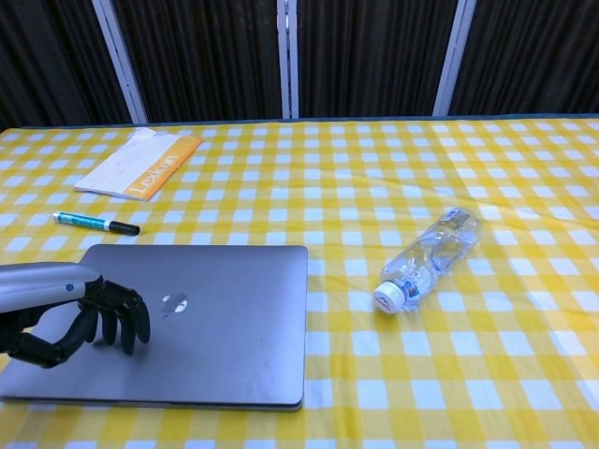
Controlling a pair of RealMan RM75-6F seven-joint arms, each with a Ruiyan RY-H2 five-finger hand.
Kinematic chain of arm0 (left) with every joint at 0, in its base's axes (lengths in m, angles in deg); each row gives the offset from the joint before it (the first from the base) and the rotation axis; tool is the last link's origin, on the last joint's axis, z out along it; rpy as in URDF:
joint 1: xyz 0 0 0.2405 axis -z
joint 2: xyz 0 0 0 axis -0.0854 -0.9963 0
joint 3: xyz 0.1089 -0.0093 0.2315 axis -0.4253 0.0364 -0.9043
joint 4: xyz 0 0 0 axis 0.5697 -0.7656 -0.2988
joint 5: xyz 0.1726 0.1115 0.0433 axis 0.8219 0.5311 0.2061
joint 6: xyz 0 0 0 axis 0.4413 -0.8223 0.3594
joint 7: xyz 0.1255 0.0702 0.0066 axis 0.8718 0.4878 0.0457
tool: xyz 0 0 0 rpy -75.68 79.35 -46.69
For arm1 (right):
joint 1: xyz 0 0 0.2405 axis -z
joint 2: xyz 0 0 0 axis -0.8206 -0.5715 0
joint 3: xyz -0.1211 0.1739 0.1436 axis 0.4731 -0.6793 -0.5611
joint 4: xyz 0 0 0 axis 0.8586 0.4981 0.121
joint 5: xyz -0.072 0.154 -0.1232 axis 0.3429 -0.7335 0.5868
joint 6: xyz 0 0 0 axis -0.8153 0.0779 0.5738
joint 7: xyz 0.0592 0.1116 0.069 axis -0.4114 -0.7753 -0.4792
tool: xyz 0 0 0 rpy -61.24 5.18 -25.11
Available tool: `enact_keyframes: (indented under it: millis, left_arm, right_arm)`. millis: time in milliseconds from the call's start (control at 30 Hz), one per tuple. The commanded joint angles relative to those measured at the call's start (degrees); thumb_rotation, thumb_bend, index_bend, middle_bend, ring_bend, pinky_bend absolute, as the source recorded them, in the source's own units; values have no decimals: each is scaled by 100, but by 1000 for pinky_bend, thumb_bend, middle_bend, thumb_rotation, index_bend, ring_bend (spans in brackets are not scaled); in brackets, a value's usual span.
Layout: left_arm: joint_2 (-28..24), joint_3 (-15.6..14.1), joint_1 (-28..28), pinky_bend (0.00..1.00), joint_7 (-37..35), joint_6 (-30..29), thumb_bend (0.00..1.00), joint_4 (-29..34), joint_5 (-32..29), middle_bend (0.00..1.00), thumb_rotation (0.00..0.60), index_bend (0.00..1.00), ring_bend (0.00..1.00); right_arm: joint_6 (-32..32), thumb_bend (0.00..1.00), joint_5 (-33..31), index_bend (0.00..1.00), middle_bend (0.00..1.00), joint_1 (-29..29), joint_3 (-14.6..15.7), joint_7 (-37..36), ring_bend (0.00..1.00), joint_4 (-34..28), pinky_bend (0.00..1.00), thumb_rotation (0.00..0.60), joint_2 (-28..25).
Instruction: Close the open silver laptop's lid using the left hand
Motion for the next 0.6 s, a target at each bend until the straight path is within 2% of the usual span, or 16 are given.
enact_keyframes:
  millis: [33, 200, 267, 333, 367, 400, 433, 500, 533, 600]
  left_arm:
    - [30, 36, -105, 354, -373, -252, 1000, -22, 373, 348, 600, 328, 334]
    - [-188, 183, -475, 329, -1274, -1708, 1000, -21, 1746, 327, 600, 335, 326]
    - [-359, 278, -659, 267, -1242, -2299, 1000, 12, 1978, 284, 600, 317, 277]
    - [-565, 417, -906, 110, -802, -2810, 984, 104, 1882, 162, 600, 235, 131]
    - [-651, 452, -1026, 63, -489, -2963, 925, 201, 1752, 110, 600, 180, 81]
    - [-763, 491, -1178, 15, -22, -3125, 742, 352, 1528, 45, 600, 95, 25]
    - [-830, 515, -1296, 0, 341, -3252, 467, 476, 1345, 6, 600, 31, 1]
    - [-877, 534, -1417, 0, 735, -3387, 90, 627, 1158, 0, 600, 0, 0]
    - [-901, 541, -1487, 0, 919, -3476, 7, 683, 1071, 0, 600, 0, 0]
    - [-936, 544, -1664, 0, 1307, -3717, 0, 787, 912, 0, 600, 0, 0]
  right_arm:
    - [-1, 0, -1, 55, 0, 2, 0, -3, 0, 1, 0, 600, -2]
    - [2, 0, -3, 54, 0, -1, -4, -20, 0, 1, 0, 600, -4]
    - [-9, 0, 16, 54, 0, 0, -1, -26, 0, -9, 0, 600, -8]
    - [-22, 0, 43, 55, 0, 4, 7, -29, 0, -20, 0, 600, -12]
    - [-26, 0, 53, 55, 0, 5, 12, -30, 0, -25, 0, 600, -13]
    - [-29, 0, 67, 54, 0, 5, 17, -27, 0, -31, 0, 600, -15]
    - [-29, 0, 77, 54, 0, 5, 22, -23, 0, -33, 0, 600, -15]
    - [-28, 0, 88, 54, 0, 3, 26, -16, 0, -36, 0, 600, -14]
    - [-29, 0, 95, 54, 0, 2, 28, -9, 0, -37, 0, 600, -13]
    - [-34, 0, 115, 54, 0, 0, 34, 11, 0, -43, 0, 600, -12]
